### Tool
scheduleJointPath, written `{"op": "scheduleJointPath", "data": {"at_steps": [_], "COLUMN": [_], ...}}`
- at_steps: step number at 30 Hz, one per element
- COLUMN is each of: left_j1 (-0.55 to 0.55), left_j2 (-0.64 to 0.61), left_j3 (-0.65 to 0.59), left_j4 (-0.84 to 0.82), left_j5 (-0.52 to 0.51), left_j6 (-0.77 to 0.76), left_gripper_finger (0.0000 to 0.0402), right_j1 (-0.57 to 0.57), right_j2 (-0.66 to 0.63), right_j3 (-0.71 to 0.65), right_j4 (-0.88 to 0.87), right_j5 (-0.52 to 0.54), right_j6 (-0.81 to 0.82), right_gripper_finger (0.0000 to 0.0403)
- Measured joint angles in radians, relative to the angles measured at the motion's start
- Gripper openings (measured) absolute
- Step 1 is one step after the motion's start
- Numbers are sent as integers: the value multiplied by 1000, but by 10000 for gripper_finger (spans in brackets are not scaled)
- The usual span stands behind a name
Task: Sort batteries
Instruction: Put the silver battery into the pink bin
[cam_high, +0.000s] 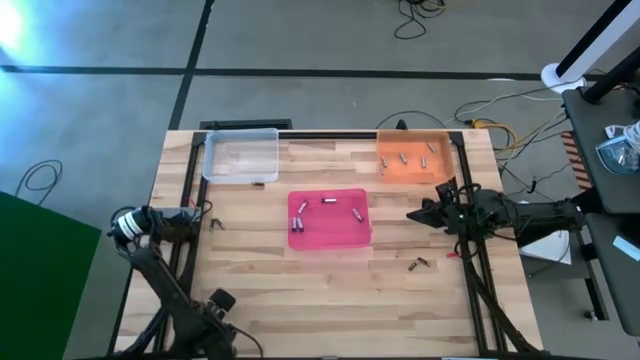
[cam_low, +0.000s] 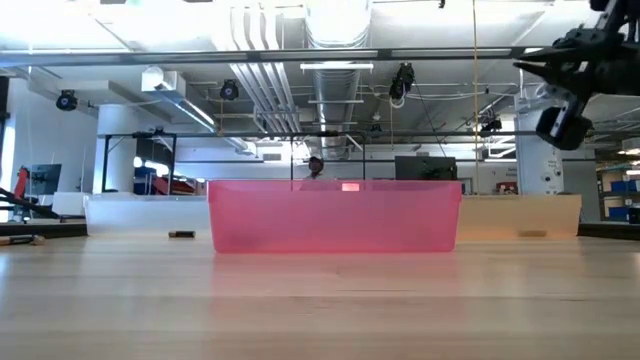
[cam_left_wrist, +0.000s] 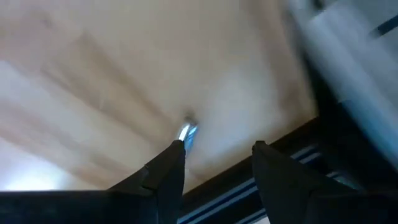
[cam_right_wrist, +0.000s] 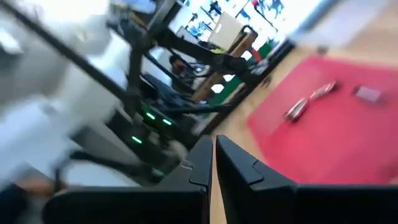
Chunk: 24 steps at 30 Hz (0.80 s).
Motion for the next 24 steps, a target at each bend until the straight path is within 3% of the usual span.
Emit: {"op": "scheduleJointPath", "data": {"at_steps": [7, 18, 24], "left_j1": [1, -7, -12], "left_j2": [-9, -5, -10], "left_j3": [-116, -181, -210], "left_j4": [34, 136, 221], "left_j5": [-4, -27, -13], "left_j6": [7, -14, -96], "left_gripper_finger": [164, 144, 117], "right_j1": [0, 0, 14], "right_j2": [0, 0, 1], "right_j3": [0, 2, 25], "right_j4": [1, 3, 25], "right_j5": [18, 17, -51], "right_j6": [51, 42, 95], "right_gripper_finger": [13, 13, 13]}}
